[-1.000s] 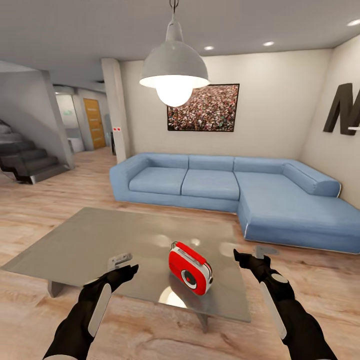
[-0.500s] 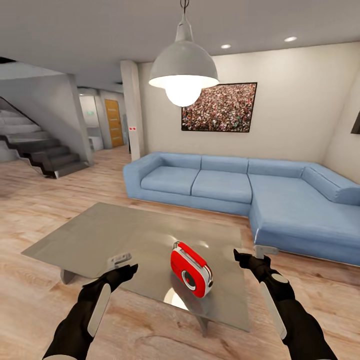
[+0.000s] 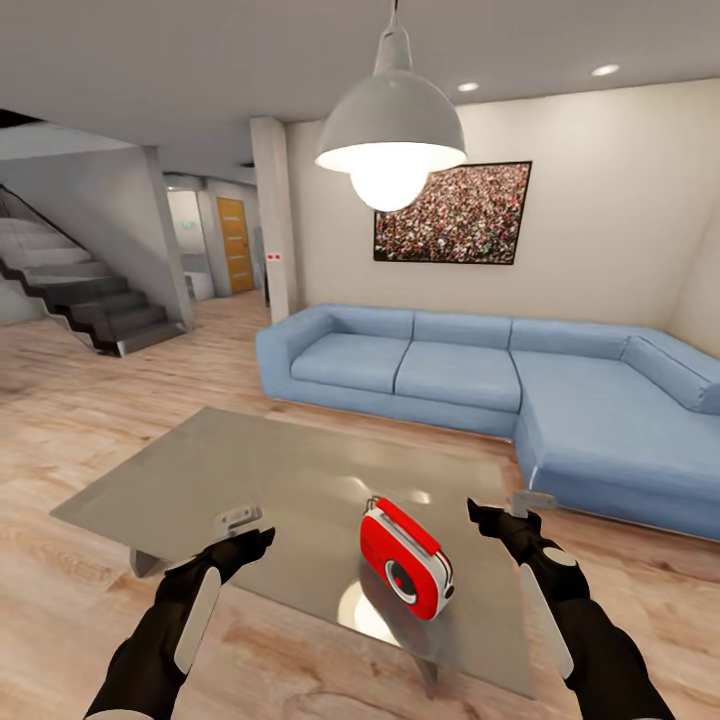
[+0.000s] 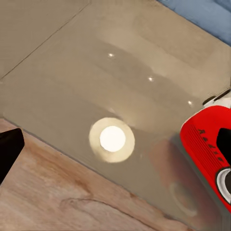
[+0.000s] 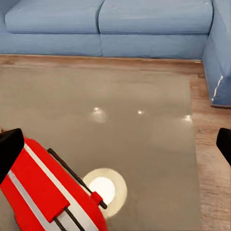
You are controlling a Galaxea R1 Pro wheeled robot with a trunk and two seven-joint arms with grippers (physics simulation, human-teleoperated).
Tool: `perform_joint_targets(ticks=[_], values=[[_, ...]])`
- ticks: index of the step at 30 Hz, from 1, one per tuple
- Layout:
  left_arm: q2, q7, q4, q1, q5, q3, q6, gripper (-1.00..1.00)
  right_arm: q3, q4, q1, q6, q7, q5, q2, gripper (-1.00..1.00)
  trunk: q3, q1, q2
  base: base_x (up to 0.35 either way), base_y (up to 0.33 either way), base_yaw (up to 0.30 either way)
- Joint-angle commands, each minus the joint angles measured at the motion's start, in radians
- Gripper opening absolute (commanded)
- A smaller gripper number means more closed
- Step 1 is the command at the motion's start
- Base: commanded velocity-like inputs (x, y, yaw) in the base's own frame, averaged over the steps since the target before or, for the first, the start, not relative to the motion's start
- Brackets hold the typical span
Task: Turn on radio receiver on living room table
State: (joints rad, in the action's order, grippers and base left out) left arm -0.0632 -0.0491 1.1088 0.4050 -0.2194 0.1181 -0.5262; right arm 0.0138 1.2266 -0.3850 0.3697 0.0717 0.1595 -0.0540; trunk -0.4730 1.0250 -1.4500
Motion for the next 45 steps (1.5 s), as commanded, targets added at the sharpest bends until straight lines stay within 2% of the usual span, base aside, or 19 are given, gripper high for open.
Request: perform_joint_targets(ticks=[1, 15, 19, 23, 26, 27, 29, 30, 31, 35, 38, 40, 42, 45], values=[[0.0, 0.0, 0.0, 0.0, 0.0, 0.0, 0.0, 1.0, 0.0, 0.0, 0.0, 0.0, 0.0, 0.0, 0.0, 1.0, 0.0, 0.0, 0.0, 0.291, 0.183, 0.012], [-0.001, -0.002, -0.001, 0.0, 0.0, 0.0, 0.0, 1.0, 0.0, -0.001, 0.0, 0.0, 0.0, -0.001, 0.0, 1.0, 0.0, 0.0, 0.0, 0.332, 0.025, 0.001], [0.0, -0.002, -0.001, 0.0, 0.0, 0.0, 0.001, 1.0, -0.001, -0.02, 0.0, 0.006, 0.006, 0.0, 0.0, 1.0, 0.0, 0.0, 0.0, 0.119, 0.0, 0.0], [0.0, -0.002, -0.001, 0.0, 0.0, 0.0, 0.001, 1.0, -0.002, -0.128, -0.013, 0.002, 0.039, 0.0, 0.001, 1.0, 0.0, 0.0, 0.0, 0.017, 0.0, 0.0], [0.0, -0.002, -0.001, 0.0, 0.0, 0.0, 0.002, 1.0, -0.009, -0.249, -0.061, -0.001, 0.075, 0.0, 0.002, 1.0, 0.0, 0.0, 0.0, 0.004, 0.0, 0.0], [0.0, -0.002, -0.001, 0.0, 0.0, 0.0, 0.002, 1.0, -0.01, -0.346, -0.1, -0.004, 0.084, -0.002, 0.003, 1.0, 0.0, 0.0, 0.0, 0.002, 0.0, 0.0], [0.0, -0.002, -0.001, 0.0, 0.0, 0.0, 0.002, 1.0, -0.011, -0.46, -0.146, -0.033, 0.089, -0.005, 0.003, 1.0, 0.0, 0.0, 0.0, 0.001, 0.0, 0.0], [0.0, -0.002, -0.001, 0.0, 0.0, 0.0, 0.002, 1.0, -0.012, -0.581, -0.185, -0.107, 0.093, -0.007, 0.003, 1.0, 0.0, 0.0, 0.0, 0.0, 0.0, 0.0], [0.0, -0.002, -0.001, 0.0, 0.0, 0.0, 0.002, 1.0, -0.012, -0.625, -0.196, -0.144, 0.096, -0.008, 0.003, 1.0, 0.0, 0.0, 0.0, 0.0, 0.0, 0.0], [0.0, -0.002, -0.001, 0.0, 0.0, 0.0, 0.002, 1.0, -0.012, -0.701, -0.21, -0.203, 0.112, -0.023, 0.007, 1.0, 0.0, 0.0, 0.0, 0.0, 0.0, 0.0], [-0.001, -0.002, -0.001, -0.001, 0.0, 0.0, 0.002, 1.0, -0.014, -0.723, -0.214, -0.229, 0.118, -0.034, 0.016, 1.0, 0.0, 0.0, 0.0, 0.0, 0.0, 0.0], [-0.001, -0.002, -0.001, 0.0, 0.0, 0.0, 0.002, 1.0, -0.045, -0.729, -0.215, -0.242, 0.12, -0.037, 0.045, 1.0, 0.0, 0.0, 0.0, 0.0, 0.0, 0.0], [-0.001, -0.002, -0.001, 0.0, 0.0, 0.0, 0.002, 1.0, -0.069, -0.73, -0.215, -0.246, 0.121, -0.038, 0.061, 1.0, 0.0, 0.0, 0.0, 0.0, 0.0, 0.0], [-0.001, -0.002, -0.001, 0.0, 0.0, 0.0, 0.002, 1.0, -0.083, -0.731, -0.216, -0.249, 0.121, -0.039, 0.081, 1.0, 0.0, 0.0, 0.0, 0.0, 0.0, 0.0]])
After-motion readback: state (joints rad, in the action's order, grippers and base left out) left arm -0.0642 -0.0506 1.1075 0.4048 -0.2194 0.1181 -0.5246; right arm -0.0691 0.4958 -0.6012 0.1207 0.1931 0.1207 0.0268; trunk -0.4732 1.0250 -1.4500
